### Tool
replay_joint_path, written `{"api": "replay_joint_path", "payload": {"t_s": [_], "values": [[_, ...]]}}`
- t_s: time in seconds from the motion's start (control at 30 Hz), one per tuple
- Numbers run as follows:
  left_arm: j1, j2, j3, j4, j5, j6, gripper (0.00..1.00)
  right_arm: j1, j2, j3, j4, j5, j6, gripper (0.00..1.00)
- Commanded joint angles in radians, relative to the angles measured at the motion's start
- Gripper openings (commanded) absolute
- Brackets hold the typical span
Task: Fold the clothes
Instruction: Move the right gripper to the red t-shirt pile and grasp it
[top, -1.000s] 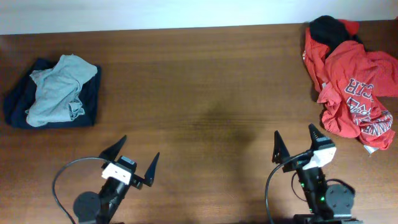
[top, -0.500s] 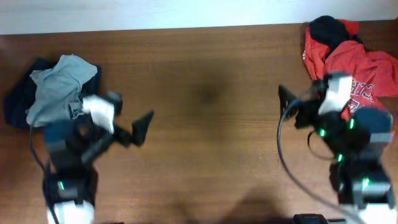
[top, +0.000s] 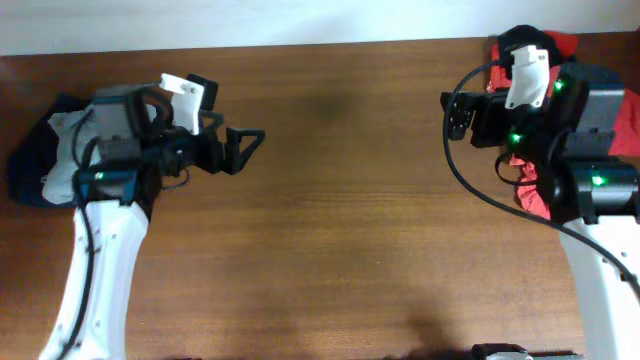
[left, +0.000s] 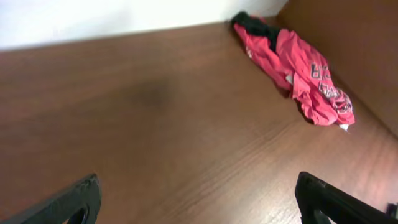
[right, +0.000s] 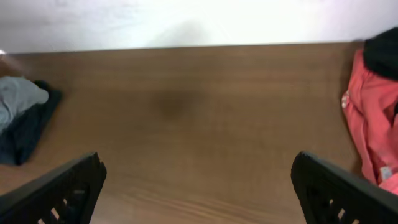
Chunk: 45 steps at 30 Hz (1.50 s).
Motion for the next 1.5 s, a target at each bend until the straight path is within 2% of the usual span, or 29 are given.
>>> {"api": "replay_joint_path", "payload": {"t_s": [0.0, 0.13, 0.2, 0.37, 0.53, 0.87, 1.17, 1.47], "values": [[-0.012, 0.043, 0.011, -0.004, 0.040, -0.005, 0.99, -0.042, 0.024, 0.024, -0.005, -0.003, 0.018, 0.99], [-0.042, 0.062, 0.014, 0.015, 0.016, -0.006, 0.99, -0.158, 0.061, 0.024, -0.008, 0.021, 0.162, 0.99], [-0.069, 0.063, 0.031, 0.013, -0.045, -0.010, 0.99, -0.217, 0.074, 0.024, -0.003, 0.020, 0.200, 1.00], [-0.179, 0.063, 0.140, 0.000, -0.318, -0.107, 0.99, -0.367, 0.083, 0.024, 0.058, 0.077, 0.243, 0.91], [-0.279, 0.063, 0.198, 0.002, -0.495, -0.172, 0.99, -0.472, 0.096, 0.024, 0.102, 0.197, 0.263, 0.93], [-0.410, 0.127, 0.198, -0.046, -0.520, -0.197, 0.99, -0.574, 0.271, 0.024, 0.100, 0.219, 0.249, 0.96], [-0.423, 0.196, 0.198, -0.050, -0.529, -0.198, 0.99, -0.575, 0.447, 0.024, 0.064, 0.252, 0.249, 0.93], [-0.423, 0.227, 0.198, -0.065, -0.529, -0.197, 0.99, -0.604, 0.506, 0.024, -0.057, 0.264, 0.372, 0.88]]}}
